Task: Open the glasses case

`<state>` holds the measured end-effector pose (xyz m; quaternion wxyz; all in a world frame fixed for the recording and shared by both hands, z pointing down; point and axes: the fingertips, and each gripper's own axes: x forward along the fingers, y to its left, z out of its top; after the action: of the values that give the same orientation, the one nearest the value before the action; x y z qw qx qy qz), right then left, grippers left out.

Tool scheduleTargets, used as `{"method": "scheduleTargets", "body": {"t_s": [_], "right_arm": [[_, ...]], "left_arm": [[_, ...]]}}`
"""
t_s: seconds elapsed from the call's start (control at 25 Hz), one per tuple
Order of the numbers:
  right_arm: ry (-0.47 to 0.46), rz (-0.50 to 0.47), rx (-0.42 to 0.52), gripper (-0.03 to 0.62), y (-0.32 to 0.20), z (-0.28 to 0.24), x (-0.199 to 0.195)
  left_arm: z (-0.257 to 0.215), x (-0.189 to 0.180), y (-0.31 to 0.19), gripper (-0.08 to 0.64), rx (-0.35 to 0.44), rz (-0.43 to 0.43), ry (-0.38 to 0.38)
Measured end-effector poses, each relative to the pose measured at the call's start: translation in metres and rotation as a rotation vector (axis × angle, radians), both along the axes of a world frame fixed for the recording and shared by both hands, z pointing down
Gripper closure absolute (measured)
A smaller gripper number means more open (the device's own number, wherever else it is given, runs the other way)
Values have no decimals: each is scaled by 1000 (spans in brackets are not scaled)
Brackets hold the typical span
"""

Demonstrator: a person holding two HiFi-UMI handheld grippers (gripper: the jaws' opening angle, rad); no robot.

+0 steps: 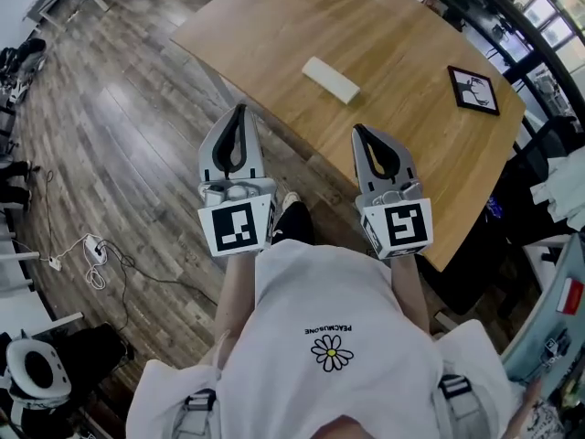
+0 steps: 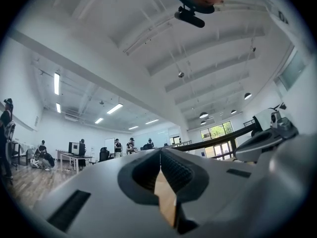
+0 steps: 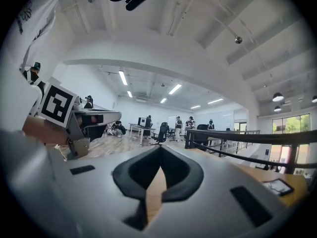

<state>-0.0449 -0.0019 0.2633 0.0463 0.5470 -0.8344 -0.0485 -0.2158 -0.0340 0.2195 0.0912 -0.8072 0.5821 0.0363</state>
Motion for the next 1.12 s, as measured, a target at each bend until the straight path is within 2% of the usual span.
{"method": "scheduleTargets", "body": {"t_s": [0.2, 0.36, 0.48, 0.56, 0.64, 0.76, 0.96, 1.12], "right_arm": [[28, 98, 20, 584, -70, -17, -4], [21, 172, 14, 584, -111, -20, 5], [66, 199, -21, 584, -136, -10, 11], [78, 201, -41, 584, -149, -3, 13], [69, 199, -49, 584, -161, 4, 15], [55, 172, -60, 584, -170, 11, 12], [45, 147, -74, 584, -179, 16, 12], [-4, 139, -92, 584, -183, 15, 15]], "left_arm": [[-20, -2, -87, 541, 13, 97, 48], [-20, -2, -140, 541, 20, 154, 18], [-12, 6, -167, 541, 2, 192, 26], [1, 10, -180, 541, -37, 194, 0], [4, 14, -189, 541, -53, 186, 7], [6, 17, -194, 541, -46, 173, 31], [10, 34, -205, 541, -42, 193, 15], [11, 51, -215, 541, -44, 215, 15]]}}
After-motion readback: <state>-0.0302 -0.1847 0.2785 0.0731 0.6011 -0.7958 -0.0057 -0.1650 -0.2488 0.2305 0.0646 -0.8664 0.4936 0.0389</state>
